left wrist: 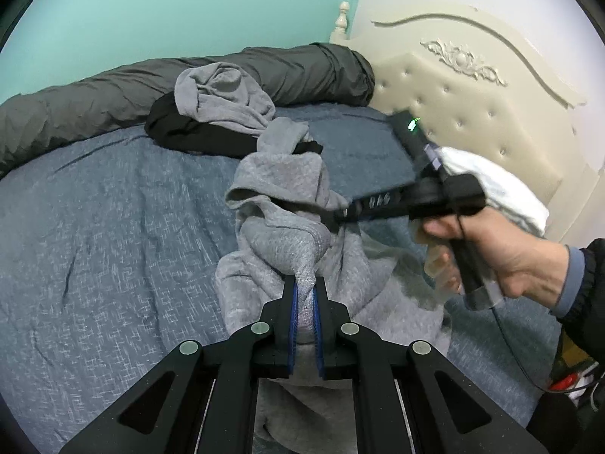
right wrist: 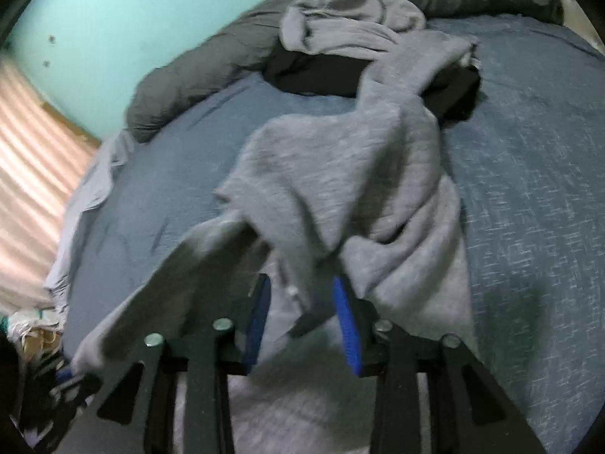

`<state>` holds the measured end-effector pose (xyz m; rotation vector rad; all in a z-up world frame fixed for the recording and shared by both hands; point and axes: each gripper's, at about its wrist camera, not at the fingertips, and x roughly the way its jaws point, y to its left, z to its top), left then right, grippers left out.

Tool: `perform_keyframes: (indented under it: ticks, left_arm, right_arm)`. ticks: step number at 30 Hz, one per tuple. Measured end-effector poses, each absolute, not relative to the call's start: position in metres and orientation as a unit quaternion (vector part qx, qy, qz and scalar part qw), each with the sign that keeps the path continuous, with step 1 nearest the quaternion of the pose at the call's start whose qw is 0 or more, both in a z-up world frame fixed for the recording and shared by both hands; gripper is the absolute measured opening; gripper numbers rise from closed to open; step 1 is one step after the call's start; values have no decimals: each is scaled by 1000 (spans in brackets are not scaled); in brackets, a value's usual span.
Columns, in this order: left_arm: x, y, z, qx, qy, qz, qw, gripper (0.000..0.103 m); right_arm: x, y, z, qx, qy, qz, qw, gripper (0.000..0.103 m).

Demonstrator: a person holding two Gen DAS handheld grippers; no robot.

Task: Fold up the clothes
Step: 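Lift the hoodie off the bed with both tools, holding it up between them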

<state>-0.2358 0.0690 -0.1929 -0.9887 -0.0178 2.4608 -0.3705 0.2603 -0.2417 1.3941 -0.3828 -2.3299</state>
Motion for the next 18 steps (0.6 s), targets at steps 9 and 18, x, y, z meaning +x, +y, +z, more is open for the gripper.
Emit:
perform_keyframes:
  ticks: [9,18]
  left_arm:
    - [-229,51,-155,-341,-34,913,223,7]
    - [-202,39,-57,-284,-51,935,207,7]
  right_arm:
    - [-344,266,-179,460,-74,-864,189,4]
    - [-297,283,-36,371,-38,-909,187,4]
